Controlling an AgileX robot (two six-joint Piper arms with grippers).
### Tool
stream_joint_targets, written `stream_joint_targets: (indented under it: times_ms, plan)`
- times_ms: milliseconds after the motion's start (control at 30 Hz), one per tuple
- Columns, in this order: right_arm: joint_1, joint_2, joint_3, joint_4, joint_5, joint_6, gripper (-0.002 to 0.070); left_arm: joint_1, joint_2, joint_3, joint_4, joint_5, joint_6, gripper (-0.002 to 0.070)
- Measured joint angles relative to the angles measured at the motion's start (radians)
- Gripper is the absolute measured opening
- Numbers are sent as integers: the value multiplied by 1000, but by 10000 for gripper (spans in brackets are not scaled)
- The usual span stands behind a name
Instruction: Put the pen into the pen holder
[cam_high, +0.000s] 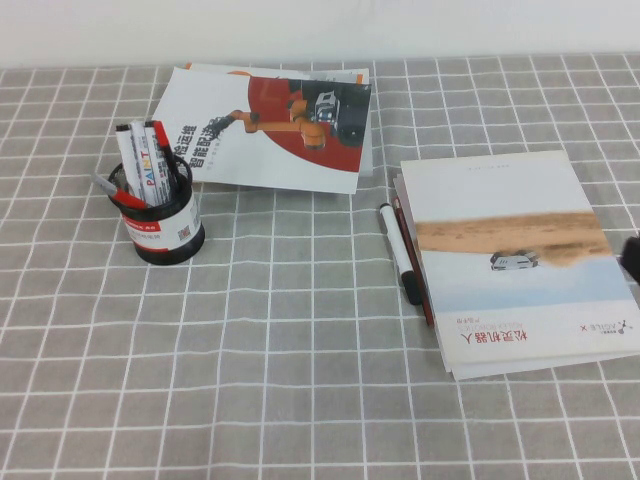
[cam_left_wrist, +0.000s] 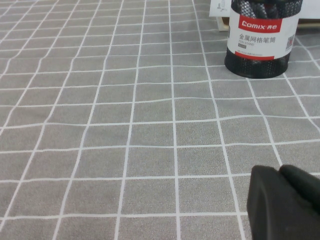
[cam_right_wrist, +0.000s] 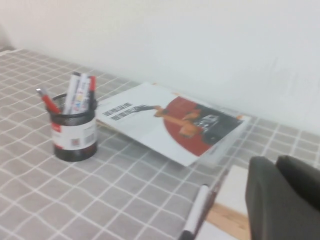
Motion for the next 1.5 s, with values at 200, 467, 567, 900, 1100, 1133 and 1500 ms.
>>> stream_joint_targets:
  times_ms: [200,467,567,900,1100,1133,1500]
  plan:
    - [-17,-46,75,64,-58,-27,-12,0,0,0,0,0,0,-3]
    - [-251,-281,251,132,29,-62,-12,0,0,0,0,0,0,-3]
    - [-371,-375,297,148,121,-62,-12,0,0,0,0,0,0,-3]
    - [-535,-455,362,154,192,-53,-12,0,0,0,0,0,0,-3]
    - [-579,-530,404,-440,327,524,-12,0,0,0,0,0,0,-3]
    - [-587,-541,409,-492,358,590,-12,0,0,0,0,0,0,-3]
    - [-670,-638,426,-674,502,744,-12,0,0,0,0,0,0,-3]
